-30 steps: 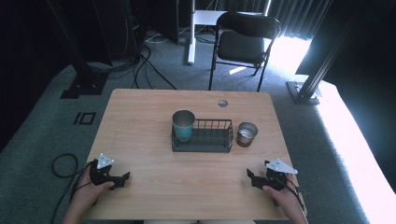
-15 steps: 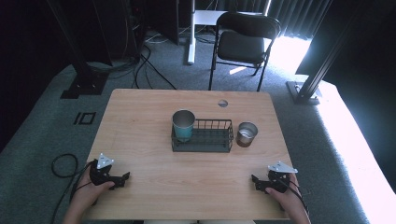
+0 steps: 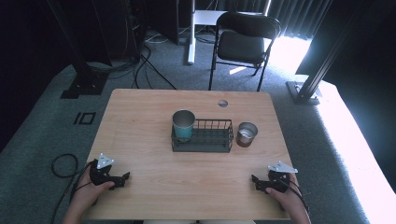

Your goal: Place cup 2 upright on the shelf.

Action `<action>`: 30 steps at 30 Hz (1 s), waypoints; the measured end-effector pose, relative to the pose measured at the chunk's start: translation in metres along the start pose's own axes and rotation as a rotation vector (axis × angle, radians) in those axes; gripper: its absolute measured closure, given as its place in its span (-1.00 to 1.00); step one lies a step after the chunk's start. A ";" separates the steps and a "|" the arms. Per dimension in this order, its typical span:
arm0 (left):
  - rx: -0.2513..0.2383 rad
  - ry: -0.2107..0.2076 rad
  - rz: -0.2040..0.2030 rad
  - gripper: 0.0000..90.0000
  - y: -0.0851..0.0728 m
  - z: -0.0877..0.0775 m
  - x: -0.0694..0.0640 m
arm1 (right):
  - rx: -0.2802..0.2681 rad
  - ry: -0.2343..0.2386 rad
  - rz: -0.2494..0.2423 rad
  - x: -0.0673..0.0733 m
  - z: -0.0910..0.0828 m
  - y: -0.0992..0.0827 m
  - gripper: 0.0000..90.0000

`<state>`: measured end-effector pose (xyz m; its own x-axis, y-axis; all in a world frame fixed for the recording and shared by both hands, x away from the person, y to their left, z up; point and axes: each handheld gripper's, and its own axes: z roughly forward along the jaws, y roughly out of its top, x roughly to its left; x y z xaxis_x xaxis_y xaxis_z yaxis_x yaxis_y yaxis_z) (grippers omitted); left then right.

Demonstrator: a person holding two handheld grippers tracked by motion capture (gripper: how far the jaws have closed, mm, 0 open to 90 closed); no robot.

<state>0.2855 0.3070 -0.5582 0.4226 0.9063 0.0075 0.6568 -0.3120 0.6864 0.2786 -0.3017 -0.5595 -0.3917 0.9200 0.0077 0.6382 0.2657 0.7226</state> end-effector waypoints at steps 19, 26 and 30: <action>-0.001 -0.002 0.001 -0.99 0.000 0.001 0.000 | -0.041 0.004 0.028 -0.003 0.000 0.002 -0.74; -0.002 -0.002 0.001 -0.99 0.000 0.001 0.001 | -0.060 0.015 0.031 -0.003 0.003 0.012 -0.74; -0.001 -0.002 0.002 -0.99 0.000 0.000 0.001 | -0.084 0.002 0.035 -0.005 0.005 0.021 -0.74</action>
<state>0.2861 0.3072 -0.5584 0.4250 0.9052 0.0074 0.6556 -0.3134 0.6869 0.2970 -0.2991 -0.5481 -0.3717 0.9277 0.0354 0.5937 0.2082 0.7772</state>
